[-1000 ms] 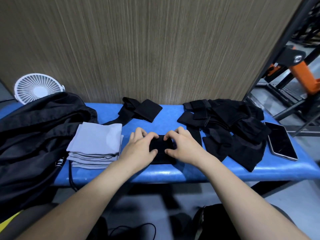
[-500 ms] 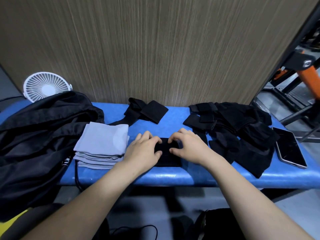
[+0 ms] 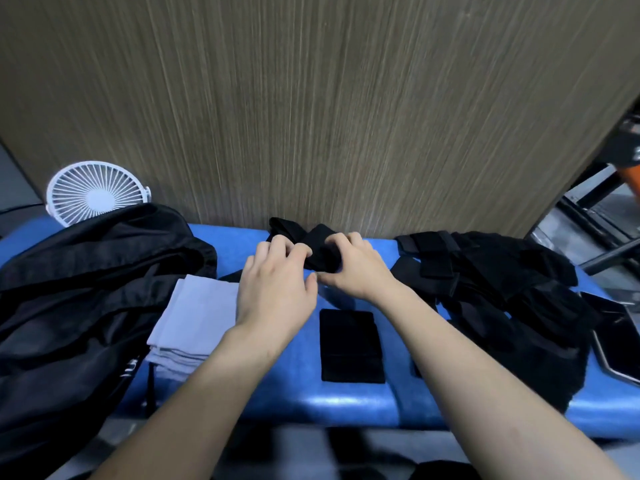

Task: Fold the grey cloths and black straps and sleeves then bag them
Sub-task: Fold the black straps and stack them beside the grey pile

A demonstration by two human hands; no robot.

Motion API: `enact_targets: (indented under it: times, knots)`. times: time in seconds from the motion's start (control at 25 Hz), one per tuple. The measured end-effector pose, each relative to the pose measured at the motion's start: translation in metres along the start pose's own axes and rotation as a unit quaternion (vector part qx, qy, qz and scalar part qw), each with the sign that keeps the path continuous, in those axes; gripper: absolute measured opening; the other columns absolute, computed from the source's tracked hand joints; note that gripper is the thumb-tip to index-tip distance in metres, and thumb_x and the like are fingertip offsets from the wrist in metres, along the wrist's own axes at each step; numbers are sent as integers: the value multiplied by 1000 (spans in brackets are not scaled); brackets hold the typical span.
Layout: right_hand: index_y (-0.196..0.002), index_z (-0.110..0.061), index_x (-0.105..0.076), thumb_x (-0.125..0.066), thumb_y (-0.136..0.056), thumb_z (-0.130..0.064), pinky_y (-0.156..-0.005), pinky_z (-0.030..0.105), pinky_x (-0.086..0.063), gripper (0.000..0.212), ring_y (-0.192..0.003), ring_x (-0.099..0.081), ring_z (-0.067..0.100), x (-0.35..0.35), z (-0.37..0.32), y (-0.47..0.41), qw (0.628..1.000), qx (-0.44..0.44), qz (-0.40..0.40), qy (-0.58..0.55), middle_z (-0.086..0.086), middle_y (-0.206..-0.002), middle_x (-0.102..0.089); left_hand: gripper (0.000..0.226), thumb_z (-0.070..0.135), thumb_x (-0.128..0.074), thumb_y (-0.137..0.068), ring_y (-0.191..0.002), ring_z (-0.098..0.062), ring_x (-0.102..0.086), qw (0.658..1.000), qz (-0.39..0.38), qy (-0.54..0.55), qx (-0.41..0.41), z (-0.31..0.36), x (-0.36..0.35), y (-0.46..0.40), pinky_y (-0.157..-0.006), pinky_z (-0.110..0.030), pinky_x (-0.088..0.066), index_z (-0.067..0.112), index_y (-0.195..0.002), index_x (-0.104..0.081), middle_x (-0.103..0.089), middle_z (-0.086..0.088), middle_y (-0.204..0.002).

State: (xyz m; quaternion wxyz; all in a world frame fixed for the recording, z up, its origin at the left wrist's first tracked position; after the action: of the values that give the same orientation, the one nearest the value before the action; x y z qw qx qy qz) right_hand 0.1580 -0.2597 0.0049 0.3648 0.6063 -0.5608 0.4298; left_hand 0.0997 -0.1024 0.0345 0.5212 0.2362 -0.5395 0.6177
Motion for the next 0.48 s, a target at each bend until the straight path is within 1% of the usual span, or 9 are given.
enact_targets:
  times: [0.16, 0.32, 0.4, 0.48]
  knots:
    - [-139, -35, -40, -74, -70, -66, -107, 43, -34, 84, -130, -41, 30, -9, 1, -47, 999, -20, -26, 27, 4, -140, -42, 34, 36, -58, -92, -110, -21, -47, 1000, 5, 7, 9, -9, 1, -8, -92, -34, -38, 26, -125, -59, -52, 5, -118]
    - [-143, -34, -35, -75, -68, -67, -107, 47, -31, 90, -131, -40, 31, -20, 2, -66, 996, -21, -70, 42, 7, -138, -45, 36, 38, -57, -94, -113, -18, -45, 999, 3, 26, 19, -16, 0, -14, -96, -32, -35, 29, -128, -56, -51, 8, -120]
    - [-142, -34, -36, -74, -69, -66, -107, 46, -32, 88, -131, -41, 30, -18, 2, -67, 998, -14, -55, 33, 6, -137, -45, 35, 38, -57, -94, -113, -17, -44, 999, 2, 33, 17, -15, 0, -15, -96, -31, -34, 29, -128, -56, -50, 9, -119]
    - [-141, -34, -38, -74, -72, -62, -105, 44, -32, 83, -128, -42, 28, -11, 2, -64, 1000, -9, -18, 18, 4, -135, -46, 34, 37, -57, -94, -112, -18, -44, 999, -1, 38, 15, -14, 1, -15, -95, -31, -35, 29, -127, -56, -50, 9, -118]
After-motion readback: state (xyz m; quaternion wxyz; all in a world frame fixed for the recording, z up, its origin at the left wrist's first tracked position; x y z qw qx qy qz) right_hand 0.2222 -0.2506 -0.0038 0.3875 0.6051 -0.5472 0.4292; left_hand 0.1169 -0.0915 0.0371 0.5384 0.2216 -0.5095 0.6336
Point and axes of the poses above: each hand's wrist, its own y-axis away from the middle knuckle, its own x-axis out of the back of the hand, z = x × y, the point moved 4 cm from there along -y, towards the middle knuckle
